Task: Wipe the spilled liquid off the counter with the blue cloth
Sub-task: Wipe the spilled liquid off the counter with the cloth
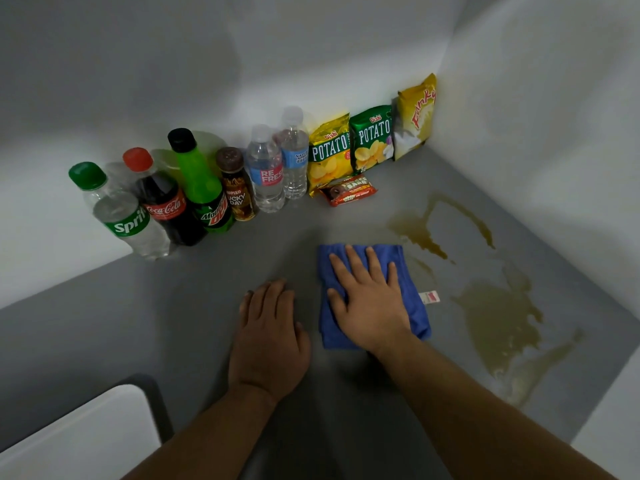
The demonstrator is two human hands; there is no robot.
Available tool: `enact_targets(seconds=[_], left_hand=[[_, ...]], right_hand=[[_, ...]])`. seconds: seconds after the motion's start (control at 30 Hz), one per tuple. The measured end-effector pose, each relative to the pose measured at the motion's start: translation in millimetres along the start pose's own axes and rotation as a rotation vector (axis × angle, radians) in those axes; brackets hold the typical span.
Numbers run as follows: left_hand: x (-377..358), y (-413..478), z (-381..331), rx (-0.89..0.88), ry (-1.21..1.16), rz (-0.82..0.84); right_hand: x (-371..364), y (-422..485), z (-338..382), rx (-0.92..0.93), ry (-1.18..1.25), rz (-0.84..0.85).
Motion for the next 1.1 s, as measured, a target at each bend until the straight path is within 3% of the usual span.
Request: enact_targets(seconds=[0.2,0.33,0.5,0.63,0.8,0.93,1.1], left_hand=[[2,-1,-2,0.006,-0.001,0.009],[4,1,-3,0.003,-0.005,-0.003],[5,0,-6,-0.007,-0.014,-0.014],[6,1,-9,-0.002,-0.005,-0.01],[7,-1,-10,0.002,0.007,-0.003],[7,-2,-10,-0.014,0.012,-0.03],[7,-2,-13,-0.019,0.034,-0.05]], right_hand=[[8,41,-6,0.144,0.012,0.018],[11,52,-43,0.058,0.007,0.032],[3,1,-58,-0.075,0.01,-0.018],[-5,-19,-30,0.03,-0.011,0.0],[9,31,-37,0.151,0.004,0.005],[15,54,-69,0.063,-0.012,0.018],[9,13,-86,-0.076,0.021,-0.023]])
Point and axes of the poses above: each hand's wrist, its own y-axis towards the middle knuckle, its own x-axis out of the back of the hand, z = x × y, the point moved 4 cm from there along y, towards the middle knuckle, and after that the axes turned 6 degrees about -y, right-handed, at the moved point
